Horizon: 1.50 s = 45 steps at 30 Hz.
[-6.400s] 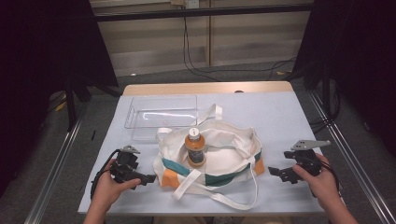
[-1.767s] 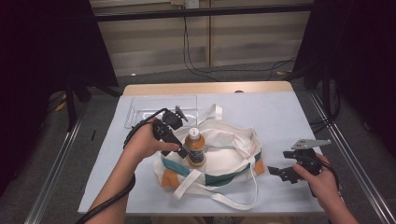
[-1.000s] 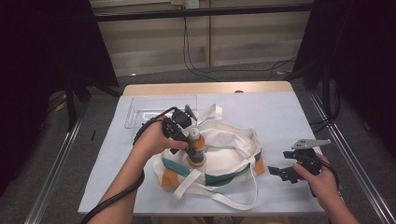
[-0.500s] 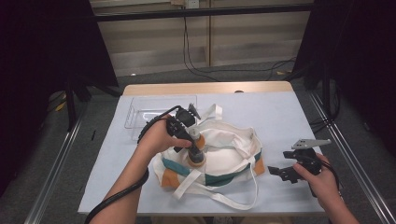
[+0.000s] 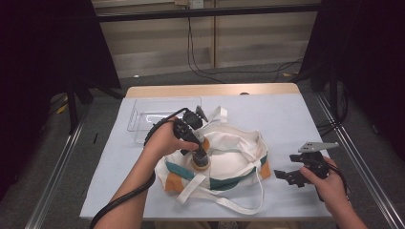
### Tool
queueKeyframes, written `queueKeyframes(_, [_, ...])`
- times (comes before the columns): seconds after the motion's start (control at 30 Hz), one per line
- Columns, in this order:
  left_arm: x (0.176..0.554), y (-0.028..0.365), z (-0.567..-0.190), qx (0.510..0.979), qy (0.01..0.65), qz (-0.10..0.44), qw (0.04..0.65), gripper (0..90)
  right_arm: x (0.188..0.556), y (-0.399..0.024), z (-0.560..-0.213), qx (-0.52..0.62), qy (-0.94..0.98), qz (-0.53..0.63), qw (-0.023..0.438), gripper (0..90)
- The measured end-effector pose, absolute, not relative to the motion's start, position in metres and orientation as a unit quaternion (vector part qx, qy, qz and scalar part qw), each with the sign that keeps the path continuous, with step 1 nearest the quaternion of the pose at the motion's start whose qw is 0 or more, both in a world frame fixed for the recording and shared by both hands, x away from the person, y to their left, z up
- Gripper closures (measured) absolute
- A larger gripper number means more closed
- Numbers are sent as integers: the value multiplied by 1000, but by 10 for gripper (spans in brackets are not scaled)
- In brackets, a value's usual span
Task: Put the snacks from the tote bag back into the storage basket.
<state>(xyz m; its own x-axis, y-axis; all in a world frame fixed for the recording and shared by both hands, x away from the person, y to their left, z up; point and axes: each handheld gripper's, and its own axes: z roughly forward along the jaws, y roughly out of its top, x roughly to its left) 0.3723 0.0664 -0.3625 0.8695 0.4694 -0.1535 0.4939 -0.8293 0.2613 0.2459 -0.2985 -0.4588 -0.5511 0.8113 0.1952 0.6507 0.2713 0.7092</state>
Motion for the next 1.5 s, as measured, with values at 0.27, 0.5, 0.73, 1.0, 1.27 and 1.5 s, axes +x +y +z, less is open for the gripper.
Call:
queueKeyframes(0.27, [372,63,-363,956,254,-42,142,206,246,-298,-459,463,790,389,103,48])
queueKeyframes(0.5, [369,58,-362,958,248,-42,138,290,245,-298,-458,462,791,386,102,48])
queueKeyframes(0.73, [368,58,-361,960,241,-37,139,298,246,-297,-459,461,792,386,104,48])
queueKeyframes(1.0, [368,58,-358,955,259,-40,141,300,246,-297,-458,461,793,385,104,48])
queueKeyframes(1.27, [370,56,-344,957,258,-41,129,300,246,-296,-459,460,793,385,103,48])
queueKeyframes(1.5, [369,57,-340,953,270,-43,127,300,246,-297,-458,458,794,387,105,48])
